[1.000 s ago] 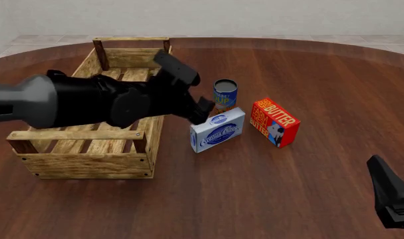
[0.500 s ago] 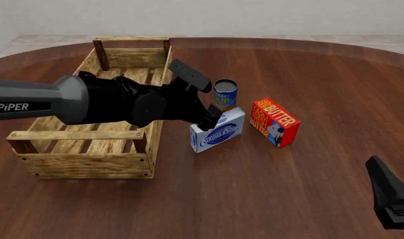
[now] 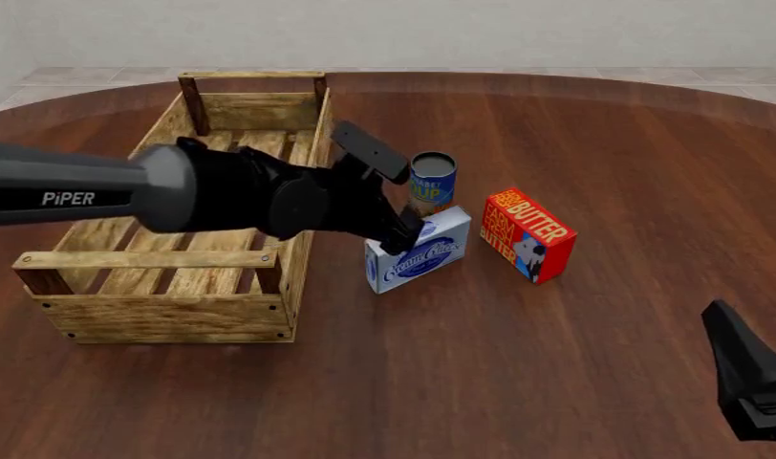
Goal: Pick up the cream cheese and put it in the tray.
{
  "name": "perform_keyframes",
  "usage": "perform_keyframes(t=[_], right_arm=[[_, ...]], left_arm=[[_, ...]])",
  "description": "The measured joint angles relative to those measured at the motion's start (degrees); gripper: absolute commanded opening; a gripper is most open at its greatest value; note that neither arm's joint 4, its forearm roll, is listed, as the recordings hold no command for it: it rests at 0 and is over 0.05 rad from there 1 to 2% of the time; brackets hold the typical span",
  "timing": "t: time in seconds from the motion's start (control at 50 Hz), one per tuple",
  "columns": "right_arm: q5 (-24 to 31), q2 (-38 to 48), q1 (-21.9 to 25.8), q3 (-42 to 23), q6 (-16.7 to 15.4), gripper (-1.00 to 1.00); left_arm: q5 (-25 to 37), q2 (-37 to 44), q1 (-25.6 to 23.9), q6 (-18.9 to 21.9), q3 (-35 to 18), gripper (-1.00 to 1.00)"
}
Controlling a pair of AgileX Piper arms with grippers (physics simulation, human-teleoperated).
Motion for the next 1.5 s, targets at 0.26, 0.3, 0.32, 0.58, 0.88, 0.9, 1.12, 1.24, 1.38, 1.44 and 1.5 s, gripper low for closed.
perform_keyframes(t=[0.26, 0.3, 0.32, 0.58, 0.88, 0.9, 1.12, 1.24, 1.38, 1.44, 1.5], right_arm=[[0.02, -0.01, -0.04, 0.00, 0.06, 1.00], [0.02, -0.01, -0.04, 0.00, 0.06, 1.00], [0.02, -0.01, -0.05, 0.00, 0.06, 1.00], [0.02, -0.02, -0.11, 0.00, 0.08, 1.00], [0.23, -0.02, -0.11, 0.00, 0.00, 1.00], [0.25, -0.02, -0.11, 0.00, -0.01, 1.00], [0.48, -0.02, -0.03, 0.00, -0.11, 1.00], [0.57, -0.02, -0.04, 0.00, -0.13, 1.00], [0.63, -0.02, -0.04, 0.00, -0.12, 1.00], [0.63, -0.02, -0.04, 0.00, -0.11, 1.00], [0.63, -0.02, -0.04, 0.00, -0.10, 1.00]], left_arm=[[0.65, 1.46, -0.02, 0.84, -0.66, 1.00], [0.71, 1.78, -0.01, 0.96, -0.75, 1.00], [0.74, 1.93, -0.03, 1.04, -0.76, 1.00], [1.68, 3.41, -0.22, 1.27, -1.54, 1.00], [3.25, 4.66, -0.43, 1.65, -2.68, 1.00], [3.34, 4.73, -0.45, 1.66, -2.72, 1.00], [4.17, 5.66, -0.37, 1.76, -3.24, 1.00], [4.49, 6.23, -0.28, 1.91, -3.49, 1.00], [4.79, 6.74, -0.17, 2.15, -3.70, 1.00], [4.89, 6.98, -0.15, 2.23, -3.78, 1.00], [5.06, 7.32, 0.00, 2.62, -3.85, 1.00]])
